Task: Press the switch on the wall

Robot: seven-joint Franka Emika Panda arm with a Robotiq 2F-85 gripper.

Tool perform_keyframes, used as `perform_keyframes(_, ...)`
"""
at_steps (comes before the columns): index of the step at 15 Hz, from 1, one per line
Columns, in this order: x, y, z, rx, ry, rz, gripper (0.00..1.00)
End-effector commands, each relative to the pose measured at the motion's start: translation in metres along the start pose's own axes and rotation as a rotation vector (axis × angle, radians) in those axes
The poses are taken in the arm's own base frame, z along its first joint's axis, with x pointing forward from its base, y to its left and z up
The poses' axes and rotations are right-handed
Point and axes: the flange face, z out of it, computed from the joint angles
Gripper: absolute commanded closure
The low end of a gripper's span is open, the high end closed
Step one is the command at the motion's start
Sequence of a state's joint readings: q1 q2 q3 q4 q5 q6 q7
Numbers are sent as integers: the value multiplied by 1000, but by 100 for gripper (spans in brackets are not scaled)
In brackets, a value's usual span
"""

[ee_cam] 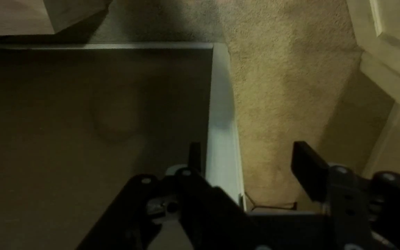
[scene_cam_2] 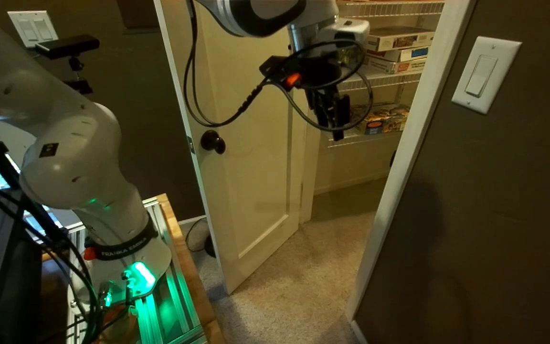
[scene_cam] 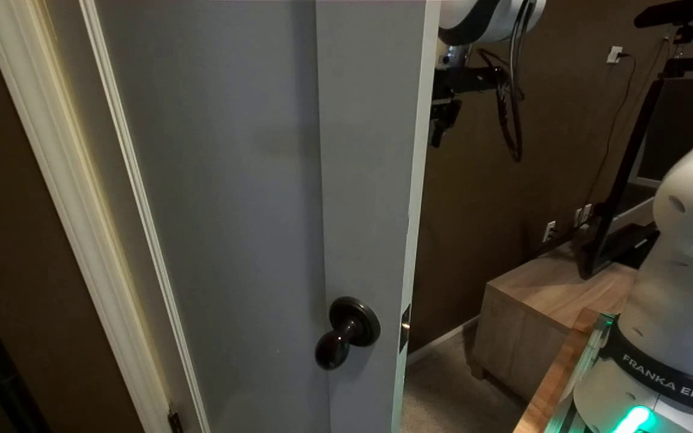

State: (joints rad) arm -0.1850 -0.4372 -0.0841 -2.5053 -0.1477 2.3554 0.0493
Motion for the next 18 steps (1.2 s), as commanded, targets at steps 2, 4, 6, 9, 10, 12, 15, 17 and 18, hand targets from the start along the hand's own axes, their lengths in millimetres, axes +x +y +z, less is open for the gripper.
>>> perform_keyframes(2, 3, 37, -46, -60, 180, 165, 70)
perform_keyframes(4, 12, 48, -60, -76, 272, 219, 82)
perform_keyframes(6, 27, 56, -70, -95, 374, 260, 96)
perform_keyframes(9, 51, 60, -77, -139, 526, 295, 100)
perform_keyframes(10, 59, 62, -76, -160, 569, 307, 100)
perform_keyframes(12, 73, 67, -76, -211, 646, 318, 100)
perform_keyframes(15, 93, 68, -64, -285, 652, 316, 100)
perform_keyframes(17, 81, 64, -63, -276, 631, 305, 99)
perform_keyframes(18, 86, 62, -58, -279, 627, 300, 99)
